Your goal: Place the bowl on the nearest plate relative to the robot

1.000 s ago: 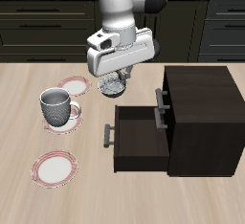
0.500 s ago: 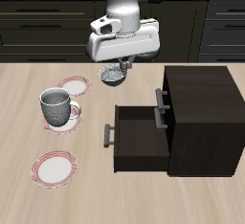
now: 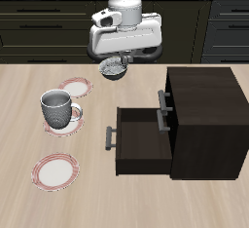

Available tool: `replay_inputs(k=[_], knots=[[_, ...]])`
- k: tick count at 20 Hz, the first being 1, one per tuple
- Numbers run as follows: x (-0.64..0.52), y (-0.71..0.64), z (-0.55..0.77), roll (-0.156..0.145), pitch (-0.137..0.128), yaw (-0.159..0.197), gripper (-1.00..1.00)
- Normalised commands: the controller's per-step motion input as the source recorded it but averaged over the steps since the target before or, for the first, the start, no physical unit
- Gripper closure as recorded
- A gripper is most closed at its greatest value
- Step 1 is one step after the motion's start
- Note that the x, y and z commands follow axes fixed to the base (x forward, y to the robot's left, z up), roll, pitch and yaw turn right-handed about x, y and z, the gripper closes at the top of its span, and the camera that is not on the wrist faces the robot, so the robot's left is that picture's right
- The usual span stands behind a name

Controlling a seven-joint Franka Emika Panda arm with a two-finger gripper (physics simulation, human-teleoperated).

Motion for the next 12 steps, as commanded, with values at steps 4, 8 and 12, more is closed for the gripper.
replay_inputs(k=[4,8,12], knots=[[-0.23,-0.05,0.20,-0.015,-0.056,0.006,1.00],[-0.22,-0.10,0.06,-0.003,-0.014,-0.041,1.00],[-0.22,-0.09,-0.04,0.009,-0.014,-0.022,1.00]])
